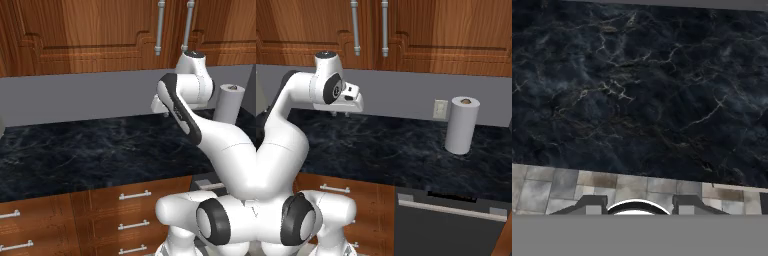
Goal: Open the dishwasher door and pull out the top rack.
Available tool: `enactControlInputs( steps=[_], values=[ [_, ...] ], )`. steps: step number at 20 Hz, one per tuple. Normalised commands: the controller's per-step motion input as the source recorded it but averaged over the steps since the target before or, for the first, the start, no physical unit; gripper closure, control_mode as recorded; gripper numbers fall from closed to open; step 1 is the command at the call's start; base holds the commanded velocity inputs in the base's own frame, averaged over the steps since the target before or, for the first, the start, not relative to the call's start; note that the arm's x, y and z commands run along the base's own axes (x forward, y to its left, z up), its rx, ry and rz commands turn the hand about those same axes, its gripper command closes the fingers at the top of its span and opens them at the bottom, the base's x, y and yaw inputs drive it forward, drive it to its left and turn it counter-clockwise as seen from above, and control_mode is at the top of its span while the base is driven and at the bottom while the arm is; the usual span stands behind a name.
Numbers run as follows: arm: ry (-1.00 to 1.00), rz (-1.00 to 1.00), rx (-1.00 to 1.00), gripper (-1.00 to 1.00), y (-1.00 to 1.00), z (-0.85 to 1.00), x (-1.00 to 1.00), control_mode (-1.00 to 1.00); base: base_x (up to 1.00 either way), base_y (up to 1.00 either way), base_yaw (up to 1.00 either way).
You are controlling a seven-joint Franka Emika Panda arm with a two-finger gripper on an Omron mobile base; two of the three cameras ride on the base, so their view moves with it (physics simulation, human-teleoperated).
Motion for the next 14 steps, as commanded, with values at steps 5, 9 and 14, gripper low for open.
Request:
enactControlInputs(
  steps=[5,9,14],
  values=[
    [0.00,-0.01,0.00,-1.00,0.02,0.00,0.03,-1.00,0.00,0.00,0.00],
    [0.00,0.00,0.00,-1.00,0.00,0.00,0.00,1.00,-0.05,0.00,-0.10],
    [0.00,0.00,0.00,-1.00,0.00,0.00,0.00,1.00,-0.05,0.13,-0.46]
  ],
)
